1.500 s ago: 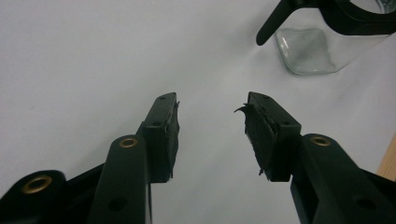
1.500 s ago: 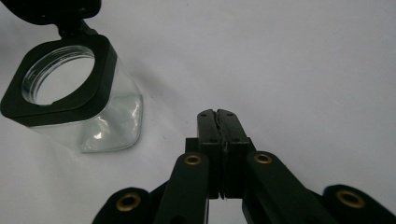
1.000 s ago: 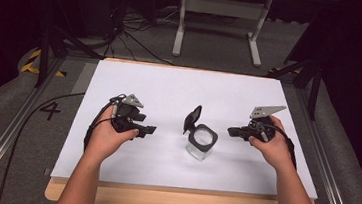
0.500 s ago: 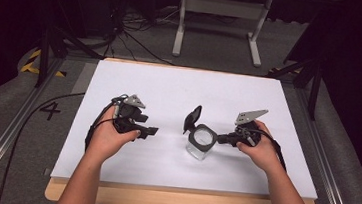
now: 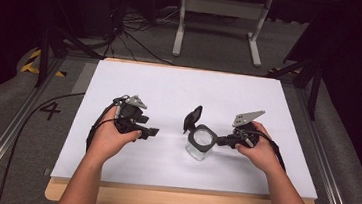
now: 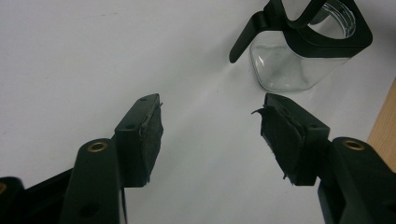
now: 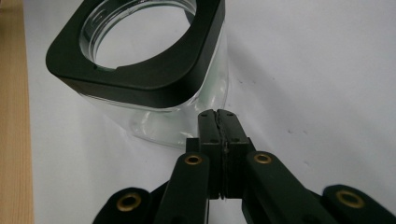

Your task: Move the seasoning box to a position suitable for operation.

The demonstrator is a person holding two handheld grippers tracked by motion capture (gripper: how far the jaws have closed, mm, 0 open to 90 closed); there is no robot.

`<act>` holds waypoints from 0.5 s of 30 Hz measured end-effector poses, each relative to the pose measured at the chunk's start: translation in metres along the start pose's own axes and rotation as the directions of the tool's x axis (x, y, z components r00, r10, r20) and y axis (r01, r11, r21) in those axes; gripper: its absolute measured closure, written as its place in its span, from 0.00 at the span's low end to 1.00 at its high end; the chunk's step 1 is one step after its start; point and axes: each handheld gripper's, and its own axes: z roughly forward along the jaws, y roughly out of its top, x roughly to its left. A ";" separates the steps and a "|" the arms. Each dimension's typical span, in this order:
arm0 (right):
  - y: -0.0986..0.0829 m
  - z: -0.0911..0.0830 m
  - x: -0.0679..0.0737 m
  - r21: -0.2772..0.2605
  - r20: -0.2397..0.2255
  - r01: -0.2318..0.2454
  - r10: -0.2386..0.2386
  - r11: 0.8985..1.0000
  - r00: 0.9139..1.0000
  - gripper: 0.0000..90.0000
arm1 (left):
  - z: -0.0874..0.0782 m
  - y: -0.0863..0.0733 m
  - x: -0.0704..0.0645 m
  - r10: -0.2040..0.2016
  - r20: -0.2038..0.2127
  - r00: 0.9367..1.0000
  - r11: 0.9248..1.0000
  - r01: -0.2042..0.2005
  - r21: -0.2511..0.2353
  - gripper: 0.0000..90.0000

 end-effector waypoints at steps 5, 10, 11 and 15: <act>-0.002 0.002 0.004 0.014 -0.010 0.004 -0.004 1.000 1.000 1.00 | 0.003 0.004 0.001 -0.009 0.009 1.000 1.000 0.009 -0.008 0.43; -0.004 0.002 0.012 0.027 -0.018 0.013 -0.013 1.000 1.000 1.00 | 0.008 0.009 0.001 0.004 0.015 1.000 1.000 -0.004 0.000 0.43; -0.004 0.002 0.013 0.027 -0.021 0.016 -0.016 0.999 1.000 1.00 | 0.009 0.010 0.001 0.009 0.017 1.000 1.000 -0.009 -0.001 0.43; -0.004 0.005 0.019 0.048 -0.032 0.022 -0.020 0.999 0.999 1.00 | 0.011 0.012 0.001 0.009 0.026 1.000 1.000 -0.009 0.002 0.43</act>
